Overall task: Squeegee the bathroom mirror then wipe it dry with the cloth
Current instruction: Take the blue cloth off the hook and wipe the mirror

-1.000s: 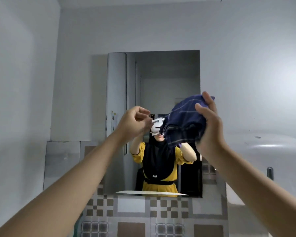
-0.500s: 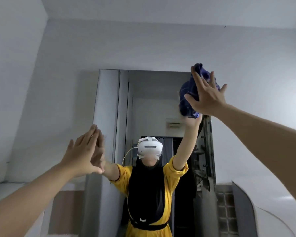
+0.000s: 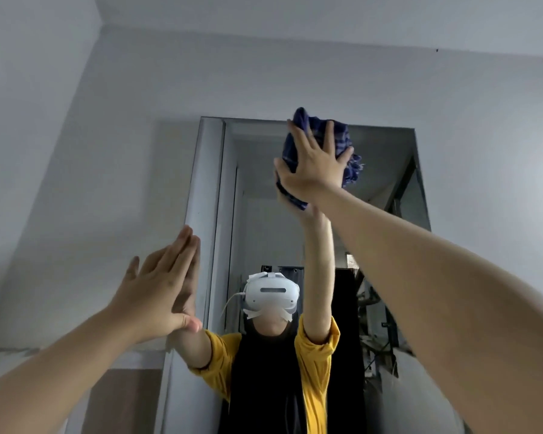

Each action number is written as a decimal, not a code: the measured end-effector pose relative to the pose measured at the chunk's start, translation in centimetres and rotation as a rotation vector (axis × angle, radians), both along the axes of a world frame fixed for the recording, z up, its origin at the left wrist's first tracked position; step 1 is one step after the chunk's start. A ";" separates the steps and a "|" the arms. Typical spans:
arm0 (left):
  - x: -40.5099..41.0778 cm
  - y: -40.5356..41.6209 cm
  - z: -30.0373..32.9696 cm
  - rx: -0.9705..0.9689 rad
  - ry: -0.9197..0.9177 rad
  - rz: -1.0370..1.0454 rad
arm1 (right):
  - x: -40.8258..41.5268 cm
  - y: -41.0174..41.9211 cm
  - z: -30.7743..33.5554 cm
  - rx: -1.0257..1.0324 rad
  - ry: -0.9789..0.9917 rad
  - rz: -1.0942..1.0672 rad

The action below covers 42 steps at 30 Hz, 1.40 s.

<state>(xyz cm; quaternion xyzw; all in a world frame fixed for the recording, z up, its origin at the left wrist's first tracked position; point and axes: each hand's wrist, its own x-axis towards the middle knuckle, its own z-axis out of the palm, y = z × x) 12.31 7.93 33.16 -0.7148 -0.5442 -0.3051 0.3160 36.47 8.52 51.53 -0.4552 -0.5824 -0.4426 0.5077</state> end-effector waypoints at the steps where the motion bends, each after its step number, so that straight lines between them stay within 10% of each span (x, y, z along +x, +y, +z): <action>1: -0.1 0.1 0.0 0.000 0.009 0.000 | -1.6 0.3 -0.1 -0.011 -0.015 0.004; 21: -0.6 0.4 0.0 0.018 0.054 0.020 | -10.0 0.8 -3.9 -0.110 -0.516 0.015; 42: 0.5 -1.3 0.1 -0.009 0.025 0.095 | 13.3 -1.4 -8.9 -0.013 -0.124 -0.080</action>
